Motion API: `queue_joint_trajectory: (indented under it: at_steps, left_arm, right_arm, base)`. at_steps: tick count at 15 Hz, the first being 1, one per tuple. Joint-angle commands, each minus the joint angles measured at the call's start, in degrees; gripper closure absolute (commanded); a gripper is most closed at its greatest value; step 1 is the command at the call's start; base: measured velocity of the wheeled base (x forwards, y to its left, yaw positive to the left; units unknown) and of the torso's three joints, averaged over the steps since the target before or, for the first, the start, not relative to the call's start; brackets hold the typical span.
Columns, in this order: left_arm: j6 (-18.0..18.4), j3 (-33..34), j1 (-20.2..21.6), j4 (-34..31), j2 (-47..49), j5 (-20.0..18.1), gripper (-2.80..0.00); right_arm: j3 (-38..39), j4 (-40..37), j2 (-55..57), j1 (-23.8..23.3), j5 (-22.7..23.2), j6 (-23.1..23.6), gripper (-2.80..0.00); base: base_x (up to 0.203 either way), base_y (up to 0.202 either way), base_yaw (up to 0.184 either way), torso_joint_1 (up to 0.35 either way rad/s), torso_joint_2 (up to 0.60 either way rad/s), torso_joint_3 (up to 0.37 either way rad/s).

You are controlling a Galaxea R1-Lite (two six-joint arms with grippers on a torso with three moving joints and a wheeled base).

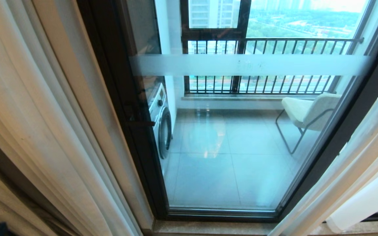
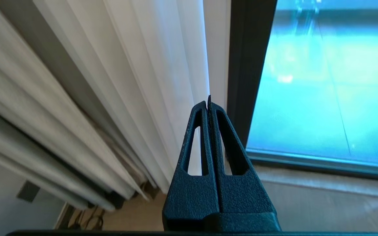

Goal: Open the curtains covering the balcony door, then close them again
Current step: Pull the inner curtains open on both sides

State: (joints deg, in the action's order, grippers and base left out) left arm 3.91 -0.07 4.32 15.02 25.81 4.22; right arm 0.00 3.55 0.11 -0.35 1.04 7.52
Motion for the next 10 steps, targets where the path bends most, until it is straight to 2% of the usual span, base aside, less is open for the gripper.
queue_joint_trajectory:
  at_steps: [1, 4, 7, 10]
  left_arm:
    - [0.0, 0.0, -0.2, -6.5, -9.5, -0.1, 0.0]
    - [-0.9, 0.1, -2.8, -9.3, -13.6, -1.1, 0.0]
    - [-1.1, -0.1, -4.1, -14.0, -25.1, -4.7, 0.0]
    - [-2.0, 0.1, -4.4, -14.8, -25.7, -5.8, 0.0]
  right_arm:
    - [0.0, 0.1, 0.0, 0.0, 0.0, 0.0, 0.0]
    - [0.0, 0.1, 0.0, 0.0, 0.0, 0.0, 0.0]
    - [0.0, 0.1, 0.0, 0.0, 0.0, 0.0, 0.0]
    - [0.0, 0.1, 0.0, 0.0, 0.0, 0.0, 0.0]
  base:
    - [0.0, 0.0, 0.0, 0.0, 0.0, 0.0]
    - [0.0, 0.0, 0.0, 0.0, 0.0, 0.0]
    - [0.0, 0.0, 0.0, 0.0, 0.0, 0.0]
    - [0.0, 0.0, 0.0, 0.0, 0.0, 0.0]
